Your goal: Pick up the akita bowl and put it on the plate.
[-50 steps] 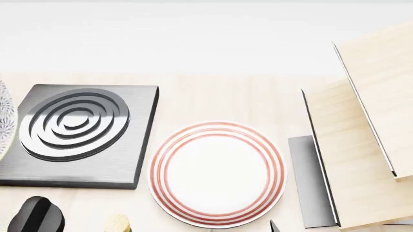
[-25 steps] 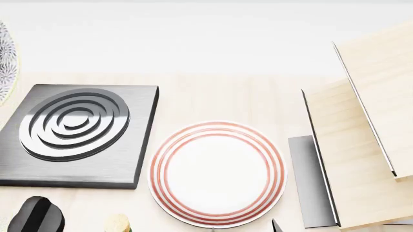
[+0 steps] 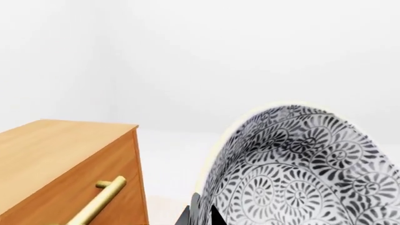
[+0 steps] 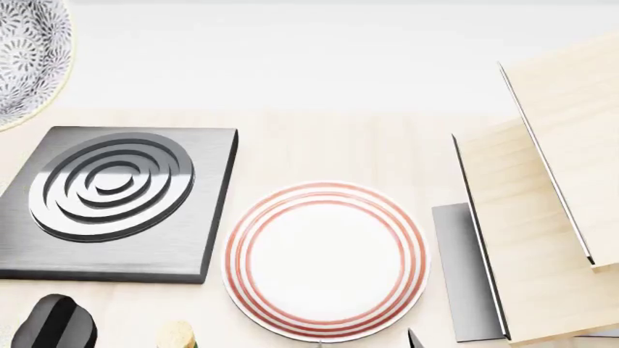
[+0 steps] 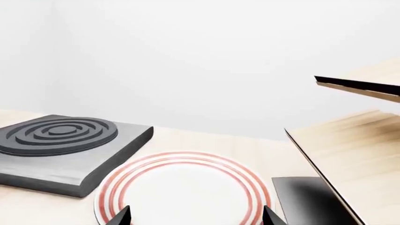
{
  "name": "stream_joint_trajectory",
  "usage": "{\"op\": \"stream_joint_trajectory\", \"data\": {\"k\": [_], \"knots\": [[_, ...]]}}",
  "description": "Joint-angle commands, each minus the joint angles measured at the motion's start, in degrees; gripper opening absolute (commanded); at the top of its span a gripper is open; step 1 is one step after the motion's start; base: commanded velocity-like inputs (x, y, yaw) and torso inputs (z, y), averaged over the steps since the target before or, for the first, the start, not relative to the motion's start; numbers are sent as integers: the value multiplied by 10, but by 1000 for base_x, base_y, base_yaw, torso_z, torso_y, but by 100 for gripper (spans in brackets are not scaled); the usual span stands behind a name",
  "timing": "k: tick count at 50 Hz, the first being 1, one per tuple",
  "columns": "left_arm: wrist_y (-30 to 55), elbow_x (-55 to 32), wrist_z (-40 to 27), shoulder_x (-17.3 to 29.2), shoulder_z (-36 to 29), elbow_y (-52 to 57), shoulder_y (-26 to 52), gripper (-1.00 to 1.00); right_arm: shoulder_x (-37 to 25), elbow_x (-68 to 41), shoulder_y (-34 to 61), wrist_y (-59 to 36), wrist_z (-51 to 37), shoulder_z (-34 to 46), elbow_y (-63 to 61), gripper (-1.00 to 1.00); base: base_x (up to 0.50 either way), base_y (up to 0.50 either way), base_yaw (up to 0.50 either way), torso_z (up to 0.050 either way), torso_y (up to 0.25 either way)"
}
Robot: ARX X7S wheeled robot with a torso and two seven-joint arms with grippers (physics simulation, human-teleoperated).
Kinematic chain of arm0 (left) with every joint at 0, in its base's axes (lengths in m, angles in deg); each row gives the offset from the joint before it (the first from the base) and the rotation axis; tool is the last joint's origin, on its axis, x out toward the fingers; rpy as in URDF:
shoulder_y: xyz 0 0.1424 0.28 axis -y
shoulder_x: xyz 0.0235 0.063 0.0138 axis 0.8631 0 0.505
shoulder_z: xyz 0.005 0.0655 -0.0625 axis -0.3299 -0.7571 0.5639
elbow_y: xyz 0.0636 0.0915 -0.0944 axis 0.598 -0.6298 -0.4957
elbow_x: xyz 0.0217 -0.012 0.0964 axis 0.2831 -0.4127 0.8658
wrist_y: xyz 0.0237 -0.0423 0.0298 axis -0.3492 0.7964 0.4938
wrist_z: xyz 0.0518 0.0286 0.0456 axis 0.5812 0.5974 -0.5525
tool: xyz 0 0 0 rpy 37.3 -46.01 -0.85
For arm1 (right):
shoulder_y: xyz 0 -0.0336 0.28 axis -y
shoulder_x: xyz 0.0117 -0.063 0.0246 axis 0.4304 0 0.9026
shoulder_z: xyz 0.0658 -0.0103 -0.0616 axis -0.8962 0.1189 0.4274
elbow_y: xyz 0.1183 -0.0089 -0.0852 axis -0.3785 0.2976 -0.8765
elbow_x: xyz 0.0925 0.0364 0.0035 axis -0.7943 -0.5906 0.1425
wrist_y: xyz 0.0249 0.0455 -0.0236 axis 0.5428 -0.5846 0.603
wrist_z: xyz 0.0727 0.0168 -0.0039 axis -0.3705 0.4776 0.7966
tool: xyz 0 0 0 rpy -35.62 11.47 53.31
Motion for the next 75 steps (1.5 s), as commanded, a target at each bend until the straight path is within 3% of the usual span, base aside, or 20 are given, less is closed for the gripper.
{"op": "stream_joint_trajectory", "data": {"k": [1,14,26,37,75], "knots": [[-3,6,15,-27,-28,-50,46,-100,0,-2,1,1,0,1,3,100,0,0,0,0,0],[-39,34,29,-66,-73,-103,67,-100,-2,-5,0,4,-1,-1,3,100,0,0,0,0,1],[-15,18,48,-106,-86,-177,108,-100,0,-4,2,8,0,3,11,100,0,0,0,0,1],[-10,-25,26,-175,-7,-309,148,-100,0,-5,1,13,1,4,17,100,0,0,0,0,0],[-59,-26,80,-295,-25,-550,226,-100,0,-9,-2,27,4,10,30,100,0,0,0,0,1]]}}
